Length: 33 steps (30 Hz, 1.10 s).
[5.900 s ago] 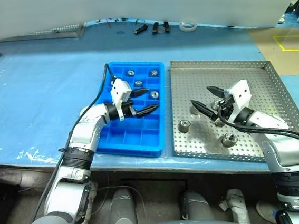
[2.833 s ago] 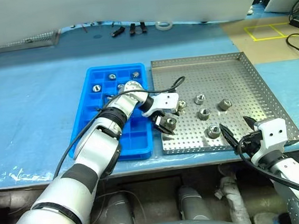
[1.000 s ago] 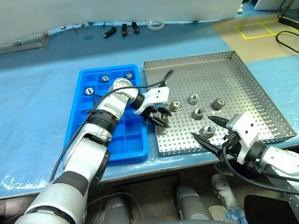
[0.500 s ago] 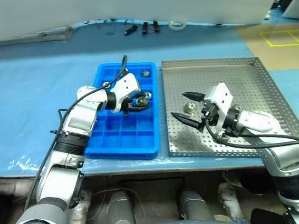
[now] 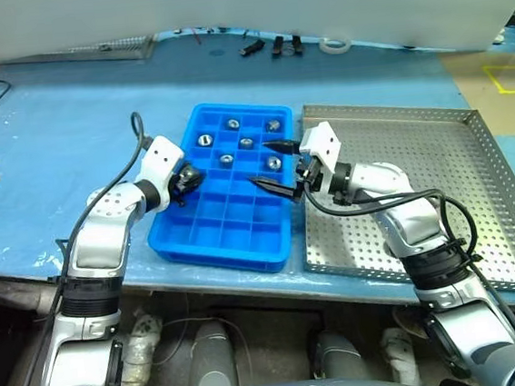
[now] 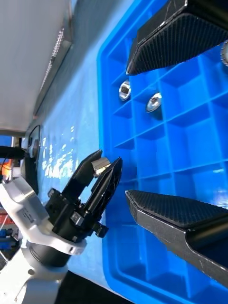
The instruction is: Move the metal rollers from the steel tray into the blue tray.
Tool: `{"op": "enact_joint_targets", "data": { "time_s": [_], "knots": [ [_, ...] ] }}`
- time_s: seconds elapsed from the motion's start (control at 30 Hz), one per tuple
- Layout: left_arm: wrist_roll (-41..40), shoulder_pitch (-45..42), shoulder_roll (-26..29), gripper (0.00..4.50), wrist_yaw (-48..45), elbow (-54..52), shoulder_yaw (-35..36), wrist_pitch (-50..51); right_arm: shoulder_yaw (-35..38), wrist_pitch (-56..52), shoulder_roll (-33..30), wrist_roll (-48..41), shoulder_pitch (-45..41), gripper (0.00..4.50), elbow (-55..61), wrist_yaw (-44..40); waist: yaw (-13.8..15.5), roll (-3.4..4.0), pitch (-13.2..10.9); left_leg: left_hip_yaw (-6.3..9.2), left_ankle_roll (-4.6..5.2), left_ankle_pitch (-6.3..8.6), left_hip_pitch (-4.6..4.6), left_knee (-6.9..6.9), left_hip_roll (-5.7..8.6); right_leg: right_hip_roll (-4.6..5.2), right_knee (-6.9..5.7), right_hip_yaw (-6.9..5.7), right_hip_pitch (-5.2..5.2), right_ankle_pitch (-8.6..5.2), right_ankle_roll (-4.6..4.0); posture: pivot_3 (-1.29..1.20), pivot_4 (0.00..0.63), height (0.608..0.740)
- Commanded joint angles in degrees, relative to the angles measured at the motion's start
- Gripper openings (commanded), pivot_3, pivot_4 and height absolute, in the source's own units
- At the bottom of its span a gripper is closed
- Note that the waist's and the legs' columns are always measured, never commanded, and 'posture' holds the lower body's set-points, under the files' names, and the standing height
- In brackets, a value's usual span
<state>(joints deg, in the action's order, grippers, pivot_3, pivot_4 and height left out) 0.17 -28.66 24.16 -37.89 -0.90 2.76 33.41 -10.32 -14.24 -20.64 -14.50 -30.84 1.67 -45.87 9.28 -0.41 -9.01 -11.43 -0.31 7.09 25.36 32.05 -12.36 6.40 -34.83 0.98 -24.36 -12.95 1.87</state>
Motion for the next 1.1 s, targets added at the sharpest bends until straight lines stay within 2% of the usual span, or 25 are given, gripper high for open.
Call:
{"op": "enact_joint_targets", "data": {
  "time_s": [0.03,0.2,0.43,0.5,0.57,0.63,0.9,0.97,1.1],
  "knots": [
    [-1.1,-0.1,-1.5,1.87,3.4,-0.5,0.4,-1.7,0.0,2.0,0.8,0.5,-1.1,4.1,0.0,-0.1,0.4,0.0,0.0,0.03,0.0,0.0,0.0,0.01,0.01,0.01,0.01,-0.02,0.03,0.0,0.0,0.32,0.15,0.74],
    [-1.5,-0.4,-2.5,1.87,4.2,1.0,-2.0,-2.1,0.4,1.7,0.3,0.8,-0.5,4.1,0.5,-1.0,0.9,0.0,0.0,0.15,-0.07,-0.05,0.03,0.0,-0.02,-0.03,0.01,-0.07,0.02,0.0,0.0,0.3,0.15,0.74],
    [-2.6,-0.6,-0.7,1.87,3.2,1.8,-3.1,-1.5,0.5,1.1,-0.1,1.0,1.4,4.1,2.0,-0.4,0.8,0.0,0.0,0.21,-0.12,-0.08,0.03,0.0,-0.03,-0.07,0.0,-0.1,0.02,0.0,0.0,0.28,0.15,0.74],
    [-3.2,-0.8,-0.4,2.59,2.6,1.6,-3.3,-2.0,0.5,1.0,-0.1,1.0,1.8,4.1,2.4,-0.1,0.8,0.0,0.0,0.22,-0.13,-0.08,0.03,0.0,-0.03,-0.07,0.0,-0.1,0.02,0.0,0.0,0.26,0.15,0.74],
    [-2.9,-1.5,-0.3,3.07,3.3,2.3,-3.3,-2.4,0.7,1.0,-0.1,1.1,2.0,4.1,2.6,0.2,0.8,0.0,0.0,0.22,-0.14,-0.08,0.03,-0.01,-0.03,-0.08,0.0,-0.1,0.02,0.0,0.0,0.26,0.15,0.74],
    [-2.9,-3.0,-0.3,3.75,3.5,3.7,-3.4,-3.0,1.1,1.3,-0.1,1.4,2.1,4.1,2.7,1.0,0.8,0.0,0.0,0.22,-0.15,-0.09,0.03,-0.01,-0.03,-0.08,-0.02,-0.1,0.02,0.0,0.0,0.24,0.15,0.74],
    [-6.0,-10.5,-2.2,3.75,0.7,8.0,-4.1,-5.3,4.3,-0.3,-2.0,1.1,4.1,4.1,6.2,3.7,0.7,0.0,0.0,0.23,-0.24,-0.15,0.04,0.0,-0.02,-0.09,-0.02,-0.1,0.02,0.02,-0.01,0.12,0.15,0.74],
    [-6.6,-14.1,-3.2,3.75,-1.3,11.6,-5.0,-7.0,6.2,-1.1,-3.4,0.9,5.3,4.1,8.0,4.8,0.7,-0.01,0.0,0.23,-0.36,-0.23,0.06,0.01,0.0,-0.08,-0.02,-0.1,0.02,0.02,-0.01,0.07,0.15,0.74],
    [-5.2,-22.3,-6.2,3.75,-5.7,25.2,-8.6,-14.9,10.6,-3.1,-6.3,1.0,9.4,4.1,12.7,7.7,-0.3,-0.02,0.0,0.22,-0.39,-0.24,0.04,0.08,0.04,-0.08,-0.04,-0.02,0.06,0.03,0.0,-0.05,0.15,0.74]
  ]
}}
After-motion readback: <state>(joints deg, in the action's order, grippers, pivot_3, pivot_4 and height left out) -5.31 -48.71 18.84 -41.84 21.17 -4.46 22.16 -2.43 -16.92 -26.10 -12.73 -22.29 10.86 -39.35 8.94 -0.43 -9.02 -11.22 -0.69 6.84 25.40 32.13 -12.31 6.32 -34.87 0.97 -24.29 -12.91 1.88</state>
